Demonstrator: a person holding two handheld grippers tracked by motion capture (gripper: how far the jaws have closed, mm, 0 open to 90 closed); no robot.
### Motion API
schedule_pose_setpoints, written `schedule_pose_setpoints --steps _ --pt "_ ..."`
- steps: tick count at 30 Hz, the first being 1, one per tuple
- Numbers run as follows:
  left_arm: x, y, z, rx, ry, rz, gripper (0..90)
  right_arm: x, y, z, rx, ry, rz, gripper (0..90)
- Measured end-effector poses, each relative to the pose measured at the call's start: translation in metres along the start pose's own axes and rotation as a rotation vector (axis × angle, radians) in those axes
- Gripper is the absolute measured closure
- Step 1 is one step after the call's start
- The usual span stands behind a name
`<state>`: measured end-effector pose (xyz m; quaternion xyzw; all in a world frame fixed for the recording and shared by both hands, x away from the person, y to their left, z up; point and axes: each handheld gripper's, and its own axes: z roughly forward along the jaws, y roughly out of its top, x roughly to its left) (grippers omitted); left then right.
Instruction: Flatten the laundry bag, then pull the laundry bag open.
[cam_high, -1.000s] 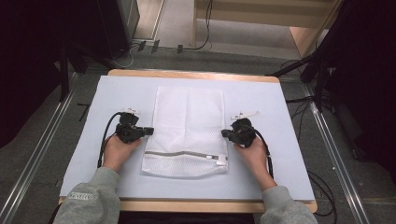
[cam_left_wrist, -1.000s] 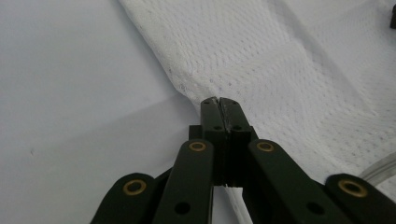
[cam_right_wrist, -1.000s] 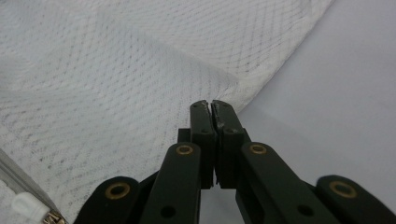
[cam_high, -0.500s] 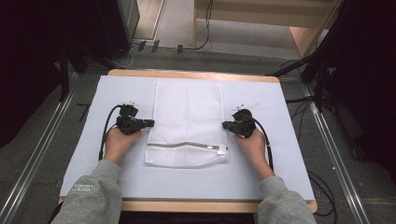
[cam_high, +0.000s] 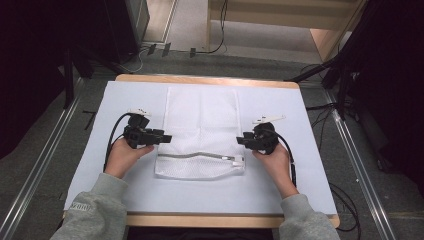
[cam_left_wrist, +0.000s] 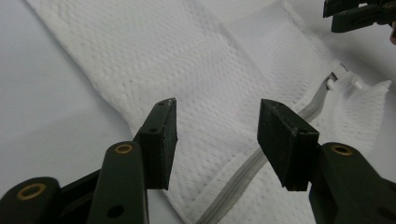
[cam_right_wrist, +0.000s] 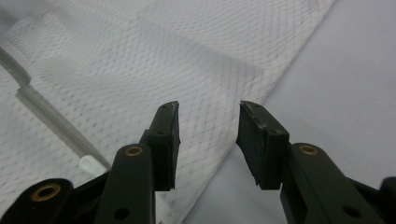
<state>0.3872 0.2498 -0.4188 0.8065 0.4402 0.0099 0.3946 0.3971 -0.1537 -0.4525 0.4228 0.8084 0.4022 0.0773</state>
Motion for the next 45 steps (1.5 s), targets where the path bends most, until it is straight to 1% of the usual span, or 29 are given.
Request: schedule_pose_setpoints --steps 4,5,7,9,11,13,14,15,17,18,21,25,27,29,31,34,35,38,41,45 --pt "-0.009 0.003 0.003 0.0 -0.025 0.024 43.9 0.006 -0.006 -0.007 0.0 0.021 -0.004 57.9" --pt "-0.011 0.004 0.005 0.003 -0.031 0.025 43.4 0.008 -0.007 -0.009 0.001 0.025 -0.007 58.0" --pt "-0.015 0.006 0.008 0.017 -0.042 0.035 43.5 0.012 -0.011 -0.012 0.003 0.031 -0.015 58.0" --pt "-0.019 0.008 0.011 0.025 -0.044 0.052 43.4 0.015 -0.015 -0.016 0.001 0.038 -0.023 58.0" --pt "-0.024 0.011 0.014 0.025 -0.055 0.064 42.8 0.017 -0.02 -0.019 0.002 0.042 -0.028 58.1" --pt "-0.028 0.013 0.018 0.025 -0.068 0.071 41.2 0.018 -0.024 -0.021 0.004 0.041 -0.038 58.1" --pt "-0.03 0.013 0.019 0.029 -0.072 0.079 40.9 0.019 -0.025 -0.022 0.006 0.043 -0.031 58.1" --pt "-0.033 0.014 0.02 0.034 -0.073 0.085 40.6 0.019 -0.026 -0.023 -0.001 0.042 -0.037 58.1" --pt "-0.036 0.015 0.023 0.031 -0.088 0.091 40.0 0.021 -0.028 -0.025 -0.002 0.043 -0.032 58.3" --pt "-0.038 0.016 0.024 0.03 -0.095 0.087 39.5 0.021 -0.028 -0.026 -0.001 0.045 -0.037 58.5" --pt "-0.043 0.017 0.028 0.04 -0.104 0.101 38.4 0.024 -0.03 -0.027 -0.001 0.047 -0.033 60.2" --pt "-0.052 0.018 0.032 0.044 -0.111 0.121 38.3 0.029 -0.032 -0.027 0.007 0.05 -0.034 63.9" --pt "-0.056 0.02 0.034 0.044 -0.12 0.129 38.3 0.03 -0.033 -0.025 0.019 0.05 -0.043 65.5" --pt "-0.059 0.021 0.037 0.045 -0.121 0.141 38.4 0.03 -0.034 -0.023 0.034 0.05 -0.04 67.8" --pt "-0.063 0.022 0.04 0.047 -0.126 0.148 38.9 0.031 -0.035 -0.021 0.045 0.052 -0.041 71.6" --pt "-0.069 0.023 0.045 0.055 -0.125 0.164 39.8 0.031 -0.036 -0.02 0.046 0.055 -0.043 80.1" --pt "-0.07 0.023 0.047 0.059 -0.127 0.166 40.1 0.03 -0.036 -0.019 0.044 0.056 -0.032 83.9" --pt "-0.075 0.024 0.054 0.069 -0.137 0.173 40.5 0.028 -0.034 -0.016 0.056 0.066 -0.023 90.0" --pt "-0.079 0.024 0.059 0.073 -0.137 0.19 41.4 0.028 -0.034 -0.012 0.067 0.068 -0.028 90.0" --pt "-0.083 0.024 0.065 0.083 -0.143 0.188 43.2 0.027 -0.034 -0.006 0.082 0.066 -0.033 90.0"
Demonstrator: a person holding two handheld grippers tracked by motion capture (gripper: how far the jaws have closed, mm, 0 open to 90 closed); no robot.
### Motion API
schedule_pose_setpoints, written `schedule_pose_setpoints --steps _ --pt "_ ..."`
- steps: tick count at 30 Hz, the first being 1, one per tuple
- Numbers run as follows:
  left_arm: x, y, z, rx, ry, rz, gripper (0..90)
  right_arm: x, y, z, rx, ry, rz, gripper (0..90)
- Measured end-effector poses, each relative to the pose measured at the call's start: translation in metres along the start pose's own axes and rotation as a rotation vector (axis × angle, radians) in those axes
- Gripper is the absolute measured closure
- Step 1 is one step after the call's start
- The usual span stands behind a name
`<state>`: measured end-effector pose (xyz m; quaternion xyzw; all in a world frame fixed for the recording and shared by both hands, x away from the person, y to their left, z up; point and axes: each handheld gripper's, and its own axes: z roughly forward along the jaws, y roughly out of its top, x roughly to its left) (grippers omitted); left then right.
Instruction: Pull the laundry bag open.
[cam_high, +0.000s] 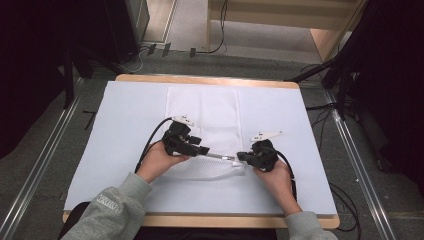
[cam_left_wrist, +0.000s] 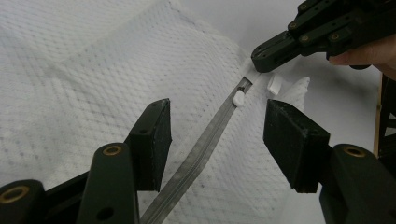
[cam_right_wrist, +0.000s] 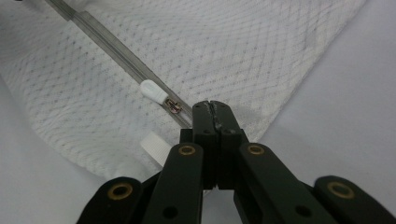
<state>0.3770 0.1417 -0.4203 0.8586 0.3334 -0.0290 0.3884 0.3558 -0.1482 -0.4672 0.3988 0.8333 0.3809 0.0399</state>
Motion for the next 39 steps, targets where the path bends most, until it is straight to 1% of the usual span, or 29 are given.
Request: schedule_pose_setpoints --steps 2,5,7,10,12,15,18,21,23,26,31,33,36,37,39 --pt "-0.002 0.001 0.004 -0.002 -0.006 -0.007 44.1 -0.001 0.0 0.002 0.008 -0.001 -0.002 90.0" --pt "-0.006 0.002 0.011 -0.002 -0.012 0.001 46.1 0.0 0.0 0.003 0.013 0.001 -0.007 90.0" --pt "-0.009 0.003 0.017 0.006 -0.015 0.01 47.6 0.001 -0.001 0.003 0.018 0.0 -0.016 90.0" --pt "-0.014 0.004 0.025 0.02 -0.023 0.015 52.6 0.003 -0.002 0.004 0.018 -0.002 -0.037 90.0" --pt "-0.016 0.005 0.03 0.028 -0.031 0.019 56.5 0.004 -0.003 0.005 0.018 0.004 -0.037 90.0" --pt "-0.018 0.005 0.037 0.029 -0.045 0.01 61.2 0.005 -0.004 0.006 0.013 0.001 -0.044 90.0" --pt "-0.019 0.005 0.043 0.037 -0.053 0.023 67.6 0.004 -0.004 0.006 0.011 0.004 -0.046 90.0" --pt "-0.019 0.005 0.049 0.043 -0.05 0.027 71.7 0.004 -0.004 0.006 0.012 0.0 -0.052 90.0" --pt "-0.018 0.005 0.053 0.049 -0.049 0.022 73.7 0.004 -0.004 0.006 0.012 0.003 -0.048 90.0" --pt "-0.016 0.005 0.059 0.064 -0.039 0.026 75.0 0.005 -0.004 0.006 0.012 -0.001 -0.049 90.0" --pt "-0.014 0.003 0.068 0.069 -0.042 0.019 75.9 0.005 -0.004 0.006 0.013 -0.002 -0.05 90.0" --pt "-0.014 0.002 0.07 0.076 -0.043 0.025 75.9 0.005 -0.004 0.006 0.011 -0.002 -0.054 90.0" --pt "-0.015 0.002 0.072 0.068 -0.04 0.029 76.6 0.005 -0.004 0.006 0.009 -0.001 -0.058 90.0" --pt "-0.016 0.002 0.073 0.062 -0.045 0.025 77.1 0.005 -0.004 0.006 0.008 -0.002 -0.059 90.0" --pt "-0.017 0.002 0.073 0.066 -0.048 0.037 77.9 0.005 -0.004 0.006 0.009 -0.001 -0.061 90.0"
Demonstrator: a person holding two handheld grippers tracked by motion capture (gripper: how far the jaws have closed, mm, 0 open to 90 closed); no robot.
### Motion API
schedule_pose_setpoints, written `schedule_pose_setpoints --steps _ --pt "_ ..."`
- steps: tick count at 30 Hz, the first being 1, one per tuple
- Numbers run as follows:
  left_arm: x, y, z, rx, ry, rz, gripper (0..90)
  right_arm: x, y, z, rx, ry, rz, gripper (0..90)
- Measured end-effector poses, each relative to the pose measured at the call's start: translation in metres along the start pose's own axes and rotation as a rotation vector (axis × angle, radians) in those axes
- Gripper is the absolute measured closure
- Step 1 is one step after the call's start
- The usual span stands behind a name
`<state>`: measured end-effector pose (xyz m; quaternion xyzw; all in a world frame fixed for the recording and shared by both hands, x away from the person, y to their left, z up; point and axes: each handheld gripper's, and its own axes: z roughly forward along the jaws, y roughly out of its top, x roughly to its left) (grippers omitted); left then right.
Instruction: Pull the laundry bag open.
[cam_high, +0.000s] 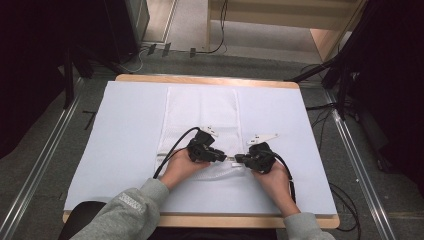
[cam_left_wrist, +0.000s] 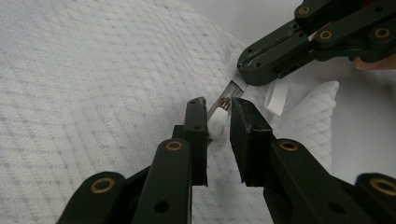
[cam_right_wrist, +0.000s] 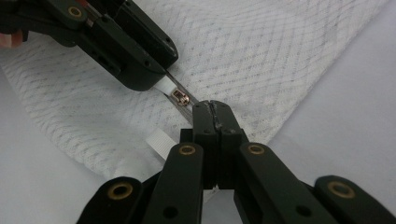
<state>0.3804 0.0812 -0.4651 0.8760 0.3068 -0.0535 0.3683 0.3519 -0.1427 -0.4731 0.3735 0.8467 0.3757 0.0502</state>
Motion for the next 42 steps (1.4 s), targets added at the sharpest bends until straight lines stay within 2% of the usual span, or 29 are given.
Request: schedule_pose_setpoints --steps 5,9,14,17,20,24,31,33,38,42 --pt "-0.002 0.0 0.002 0.009 -0.002 0.015 79.2 0.0 0.0 0.0 -0.002 -0.001 0.0 90.0" --pt "-0.005 0.0 0.005 -0.002 -0.004 0.013 79.2 0.0 0.0 0.0 -0.002 -0.001 0.0 90.0" --pt "-0.006 0.0 0.007 -0.005 0.009 0.027 83.5 0.001 0.0 0.0 -0.001 -0.001 0.006 90.0" --pt "-0.006 0.0 0.007 -0.002 0.011 0.024 85.0 0.0 -0.001 0.0 -0.004 -0.001 0.006 90.0" --pt "-0.004 0.0 0.008 -0.007 -0.002 0.003 84.1 0.0 0.0 0.0 -0.004 0.005 0.009 90.0" --pt "-0.005 0.001 0.008 -0.008 0.003 0.026 84.8 0.002 0.001 0.002 -0.009 0.001 0.0 90.0" --pt "0.0 0.001 0.006 0.01 -0.03 -0.006 87.8 0.0 0.0 0.003 -0.02 0.011 -0.007 90.0" --pt "0.002 0.002 0.006 0.011 -0.045 -0.031 87.8 -0.001 -0.001 0.003 -0.023 0.018 -0.003 90.0" --pt "0.003 0.003 0.004 0.024 -0.053 -0.035 87.9 0.003 -0.001 0.003 -0.022 -0.003 -0.039 90.0" --pt "0.006 0.003 0.003 0.031 -0.075 -0.067 88.0 0.003 -0.001 0.003 -0.023 0.001 -0.039 90.0"
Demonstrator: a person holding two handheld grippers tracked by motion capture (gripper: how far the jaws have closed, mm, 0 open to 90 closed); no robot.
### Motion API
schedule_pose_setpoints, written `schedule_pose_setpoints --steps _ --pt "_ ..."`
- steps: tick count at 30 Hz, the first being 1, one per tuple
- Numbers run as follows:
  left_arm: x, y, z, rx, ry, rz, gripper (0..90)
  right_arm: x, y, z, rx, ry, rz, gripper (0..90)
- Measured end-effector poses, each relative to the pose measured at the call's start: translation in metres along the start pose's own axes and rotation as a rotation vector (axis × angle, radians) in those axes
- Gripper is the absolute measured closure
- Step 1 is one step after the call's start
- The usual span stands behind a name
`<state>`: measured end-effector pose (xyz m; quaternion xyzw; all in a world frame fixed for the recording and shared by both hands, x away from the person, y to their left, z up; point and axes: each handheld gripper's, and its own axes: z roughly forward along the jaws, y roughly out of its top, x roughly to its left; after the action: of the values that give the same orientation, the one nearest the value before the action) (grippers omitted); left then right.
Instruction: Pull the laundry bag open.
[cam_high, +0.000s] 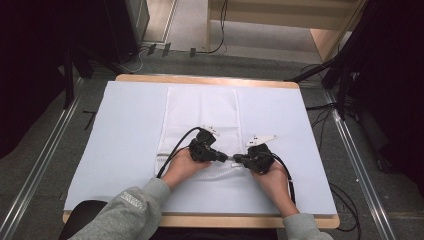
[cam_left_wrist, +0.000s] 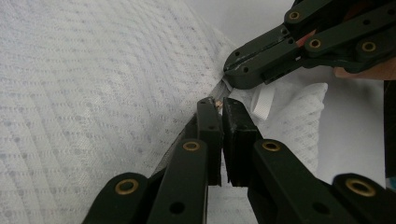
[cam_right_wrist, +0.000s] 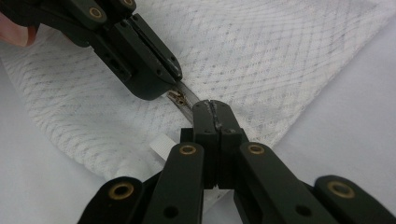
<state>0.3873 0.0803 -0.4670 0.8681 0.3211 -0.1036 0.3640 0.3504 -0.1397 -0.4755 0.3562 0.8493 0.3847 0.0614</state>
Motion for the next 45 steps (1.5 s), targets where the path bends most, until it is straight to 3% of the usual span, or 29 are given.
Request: schedule_pose_setpoints --steps 4,14,45 --pt "0.004 0.0 -0.004 0.007 -0.004 -0.027 88.1 0.001 0.0 0.0 0.001 -0.006 -0.012 90.0" --pt "0.01 0.0 -0.012 0.023 -0.028 -0.043 88.0 0.0 -0.001 0.0 -0.007 -0.001 -0.009 90.0" --pt "0.017 -0.006 -0.035 0.033 -0.038 -0.065 88.0 -0.002 -0.003 0.0 -0.016 0.016 -0.002 90.0"
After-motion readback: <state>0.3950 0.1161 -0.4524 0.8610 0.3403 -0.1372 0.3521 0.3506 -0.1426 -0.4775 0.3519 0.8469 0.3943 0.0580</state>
